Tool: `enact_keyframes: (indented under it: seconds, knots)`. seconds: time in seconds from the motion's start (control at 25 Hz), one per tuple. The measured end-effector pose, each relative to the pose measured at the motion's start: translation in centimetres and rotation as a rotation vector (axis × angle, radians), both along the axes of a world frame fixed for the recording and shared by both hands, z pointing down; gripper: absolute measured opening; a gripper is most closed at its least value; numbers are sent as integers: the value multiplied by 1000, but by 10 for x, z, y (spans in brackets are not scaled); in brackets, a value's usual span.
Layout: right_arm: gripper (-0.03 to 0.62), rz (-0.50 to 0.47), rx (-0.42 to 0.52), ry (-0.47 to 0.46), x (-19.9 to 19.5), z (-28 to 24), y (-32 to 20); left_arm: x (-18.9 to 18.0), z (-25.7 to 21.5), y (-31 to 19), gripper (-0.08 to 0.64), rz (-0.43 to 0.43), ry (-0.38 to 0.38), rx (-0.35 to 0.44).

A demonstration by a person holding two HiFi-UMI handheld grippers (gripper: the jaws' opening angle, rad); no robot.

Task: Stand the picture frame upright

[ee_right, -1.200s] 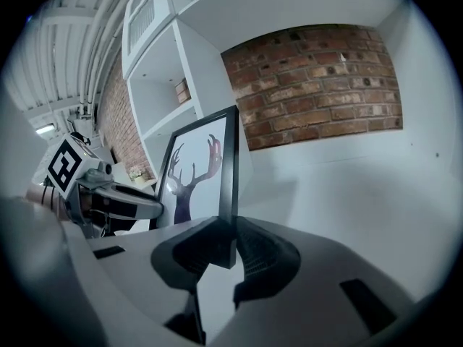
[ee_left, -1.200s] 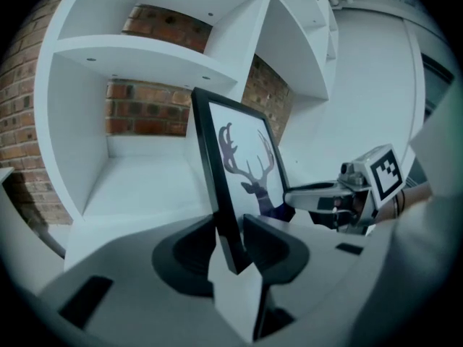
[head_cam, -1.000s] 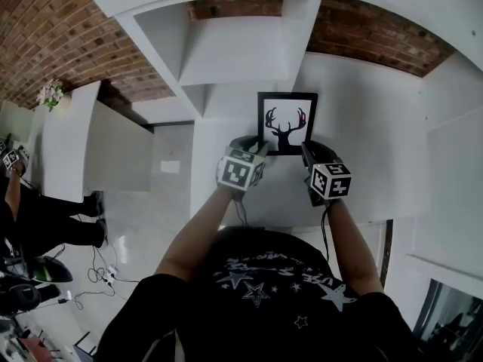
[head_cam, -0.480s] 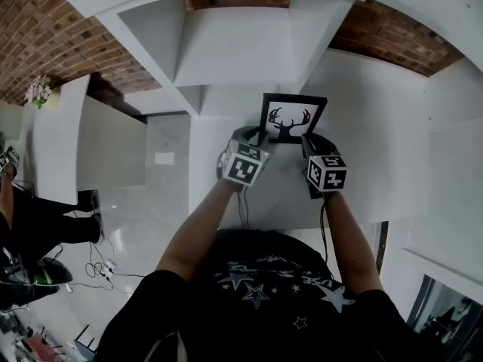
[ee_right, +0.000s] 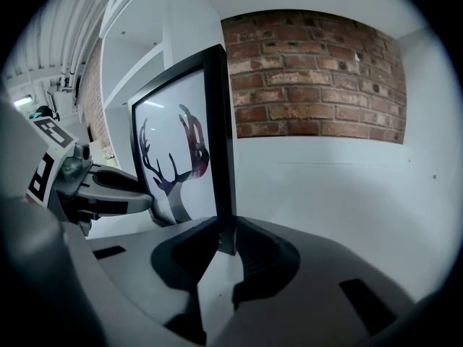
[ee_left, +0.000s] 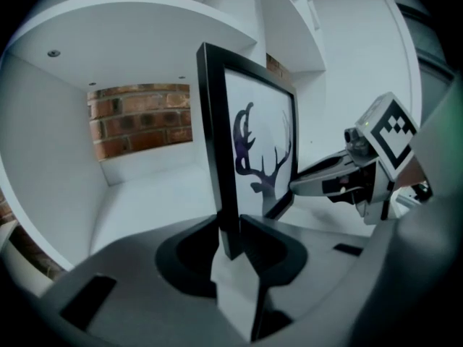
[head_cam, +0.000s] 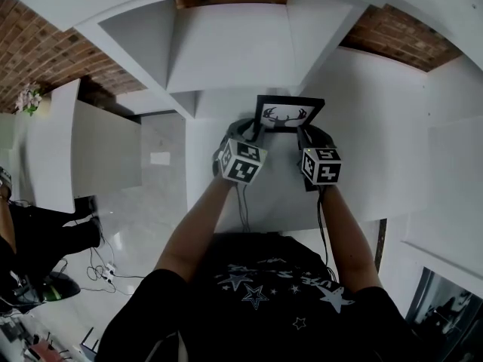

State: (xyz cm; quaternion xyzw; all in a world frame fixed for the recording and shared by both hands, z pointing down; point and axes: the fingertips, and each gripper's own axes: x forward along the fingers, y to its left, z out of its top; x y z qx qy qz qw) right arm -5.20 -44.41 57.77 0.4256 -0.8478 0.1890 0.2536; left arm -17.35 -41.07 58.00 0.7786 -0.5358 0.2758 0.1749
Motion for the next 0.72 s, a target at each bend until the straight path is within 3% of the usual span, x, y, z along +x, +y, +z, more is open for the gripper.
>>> enact_keyframes:
  seconds: [0.44, 0.72]
  knots:
    - [84, 16, 11, 14, -1, 1, -3, -2, 3, -2, 101, 5, 6, 8]
    - [163, 4, 7, 6, 2, 0, 2, -8, 7, 8, 170, -25, 42, -19]
